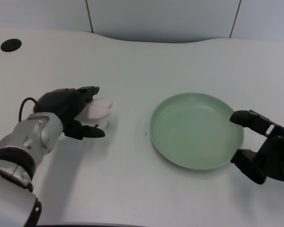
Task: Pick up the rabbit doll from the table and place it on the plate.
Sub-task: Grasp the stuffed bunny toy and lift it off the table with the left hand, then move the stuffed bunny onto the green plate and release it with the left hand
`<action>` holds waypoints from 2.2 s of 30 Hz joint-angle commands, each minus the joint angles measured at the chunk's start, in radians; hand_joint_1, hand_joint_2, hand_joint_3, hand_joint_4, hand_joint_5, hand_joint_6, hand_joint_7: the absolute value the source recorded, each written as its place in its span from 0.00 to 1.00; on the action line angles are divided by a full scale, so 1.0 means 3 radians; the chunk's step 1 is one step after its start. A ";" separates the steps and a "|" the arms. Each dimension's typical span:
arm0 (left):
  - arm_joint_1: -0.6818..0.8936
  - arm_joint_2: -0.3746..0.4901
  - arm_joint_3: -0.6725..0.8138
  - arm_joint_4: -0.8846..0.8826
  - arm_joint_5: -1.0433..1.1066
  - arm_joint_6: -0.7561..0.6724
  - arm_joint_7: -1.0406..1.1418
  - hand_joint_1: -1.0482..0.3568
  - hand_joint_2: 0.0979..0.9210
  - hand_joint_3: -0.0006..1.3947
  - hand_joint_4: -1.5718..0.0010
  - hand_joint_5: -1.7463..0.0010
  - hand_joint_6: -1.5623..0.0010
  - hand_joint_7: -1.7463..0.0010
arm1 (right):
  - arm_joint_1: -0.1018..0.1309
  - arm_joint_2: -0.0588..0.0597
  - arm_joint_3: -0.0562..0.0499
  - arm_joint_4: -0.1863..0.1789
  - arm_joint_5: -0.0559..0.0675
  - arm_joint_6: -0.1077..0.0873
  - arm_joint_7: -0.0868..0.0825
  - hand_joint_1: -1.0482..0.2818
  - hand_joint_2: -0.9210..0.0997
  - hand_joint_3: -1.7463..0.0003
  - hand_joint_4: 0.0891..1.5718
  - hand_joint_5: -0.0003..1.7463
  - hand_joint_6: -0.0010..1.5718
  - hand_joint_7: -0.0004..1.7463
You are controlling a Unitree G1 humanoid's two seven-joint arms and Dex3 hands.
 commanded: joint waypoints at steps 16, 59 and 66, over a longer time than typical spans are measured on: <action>-0.0119 -0.0015 -0.0594 0.0100 0.0556 0.0623 0.0238 0.28 0.92 0.01 0.47 0.81 0.54 0.96 | 0.0013 0.0025 0.0013 -0.0103 0.0022 -0.0092 0.0110 0.23 0.00 0.90 0.55 0.97 0.51 0.72; -0.0963 -0.0551 -0.0551 0.0012 0.0477 -0.0157 0.0943 0.29 1.00 0.39 0.52 0.01 0.57 0.16 | 0.0020 0.0051 0.0046 -0.0136 -0.0002 -0.0086 0.0111 0.23 0.00 0.92 0.56 0.98 0.53 0.73; -0.0933 -0.0859 -0.0639 0.0003 0.0521 -0.0242 0.1002 0.28 1.00 0.37 0.50 0.00 0.59 0.07 | 0.0020 0.0092 0.0040 -0.0149 0.0019 -0.0085 0.0116 0.25 0.00 0.91 0.59 0.94 0.52 0.71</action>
